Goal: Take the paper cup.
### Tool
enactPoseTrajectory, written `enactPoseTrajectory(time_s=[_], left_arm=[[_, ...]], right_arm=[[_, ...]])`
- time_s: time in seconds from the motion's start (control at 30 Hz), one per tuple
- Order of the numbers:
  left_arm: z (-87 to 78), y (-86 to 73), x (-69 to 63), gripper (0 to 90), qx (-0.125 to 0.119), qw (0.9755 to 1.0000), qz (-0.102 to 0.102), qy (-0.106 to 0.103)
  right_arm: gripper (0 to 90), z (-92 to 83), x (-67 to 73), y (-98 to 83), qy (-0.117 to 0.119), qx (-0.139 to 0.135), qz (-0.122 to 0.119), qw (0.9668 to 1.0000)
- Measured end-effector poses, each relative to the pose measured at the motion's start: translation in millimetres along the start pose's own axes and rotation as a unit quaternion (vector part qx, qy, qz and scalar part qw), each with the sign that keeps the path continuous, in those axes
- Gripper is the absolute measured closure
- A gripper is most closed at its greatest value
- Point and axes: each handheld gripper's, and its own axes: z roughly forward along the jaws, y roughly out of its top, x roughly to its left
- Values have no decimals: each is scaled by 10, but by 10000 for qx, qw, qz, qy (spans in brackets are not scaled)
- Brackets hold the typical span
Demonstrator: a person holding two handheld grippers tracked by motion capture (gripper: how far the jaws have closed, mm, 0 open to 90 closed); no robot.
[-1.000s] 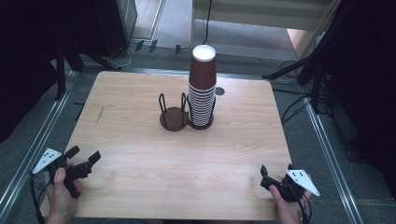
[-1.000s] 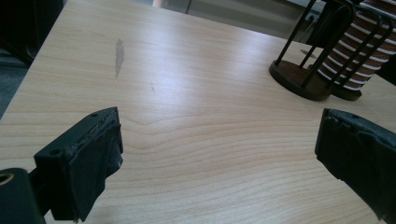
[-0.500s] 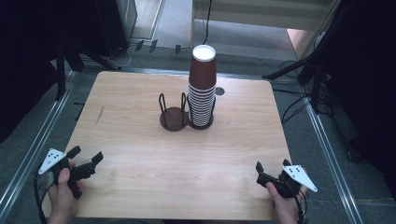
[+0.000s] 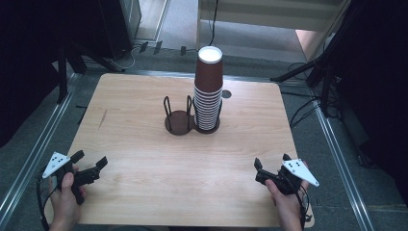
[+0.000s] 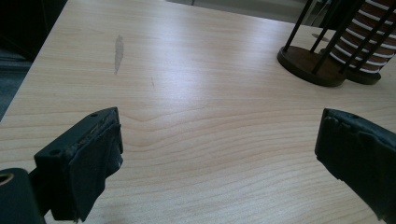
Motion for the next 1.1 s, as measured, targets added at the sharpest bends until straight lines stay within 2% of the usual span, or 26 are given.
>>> enactPoseTrajectory(time_s=[0.37,0.9,1.1], left_arm=[[0,1,10,16,7,10000,-19,-35],[2,3,14,16,30,10000,-25,-38],[7,4,3,16,45,10000,18,-26]], right_arm=[[0,188,258,141,244,45,-105,9996],[0,365,501,479,555,-68,-201,9982],[0,437,580,592,588,-132,-211,9980]])
